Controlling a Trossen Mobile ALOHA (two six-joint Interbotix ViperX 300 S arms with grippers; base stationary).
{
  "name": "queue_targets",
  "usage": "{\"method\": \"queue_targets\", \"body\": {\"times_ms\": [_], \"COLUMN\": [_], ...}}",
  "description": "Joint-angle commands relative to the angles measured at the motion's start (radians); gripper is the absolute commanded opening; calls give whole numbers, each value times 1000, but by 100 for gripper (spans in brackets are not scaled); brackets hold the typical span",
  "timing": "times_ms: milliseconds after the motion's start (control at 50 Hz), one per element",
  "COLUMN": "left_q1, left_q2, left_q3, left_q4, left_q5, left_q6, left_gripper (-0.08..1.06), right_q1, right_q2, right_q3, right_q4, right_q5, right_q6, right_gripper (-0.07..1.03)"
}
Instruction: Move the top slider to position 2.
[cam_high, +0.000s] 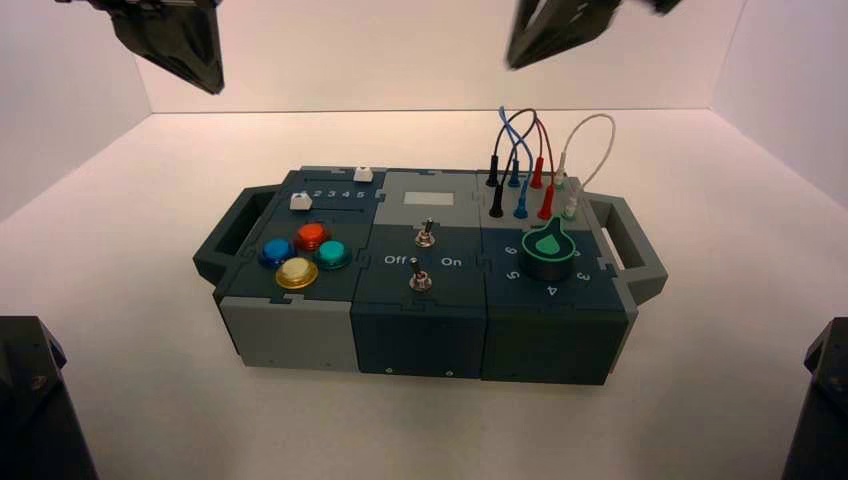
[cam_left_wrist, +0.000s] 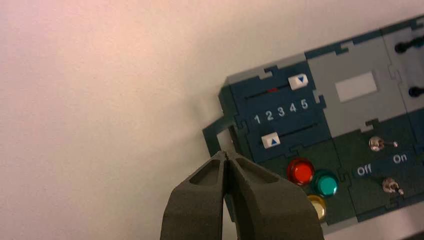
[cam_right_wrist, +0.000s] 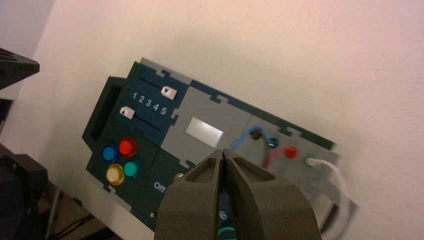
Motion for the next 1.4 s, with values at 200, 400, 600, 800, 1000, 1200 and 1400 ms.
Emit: {"method": "queue_targets", "body": {"times_ms": [200,400,600,800,1000,1200,1400], "left_q1": [-11,-21,-25,-25,-26,-29,-31], "left_q2": [-17,-12,-3,3,8,9,9], "left_q3": [-14,-8,-8,-6,-6,-5,-6], "left_q4": [-2,-2,-2,-3,-2,-2,-3], "left_q5": [3,3,0,2,2,3,3], "left_q6": [3,3,3,3,3,3,3], "left_gripper": [-3,-3,-3,-3,-3,-3,-3], "right_q1": [72,92,112,126,133,133,133], "right_q2": [225,339,433,515,552,569,580], "right_q3": [-170,-241,-307,-364,-385,-394,-405], "right_q4": [40,71,95,121,146,149,149], "right_q5": [-5,-3,2,25,29,29,29], "right_q6": [0,-3,-3,-5,-5,-5,-5], "right_gripper": [-2,-2,-2,-2,-2,-2,-2]}}
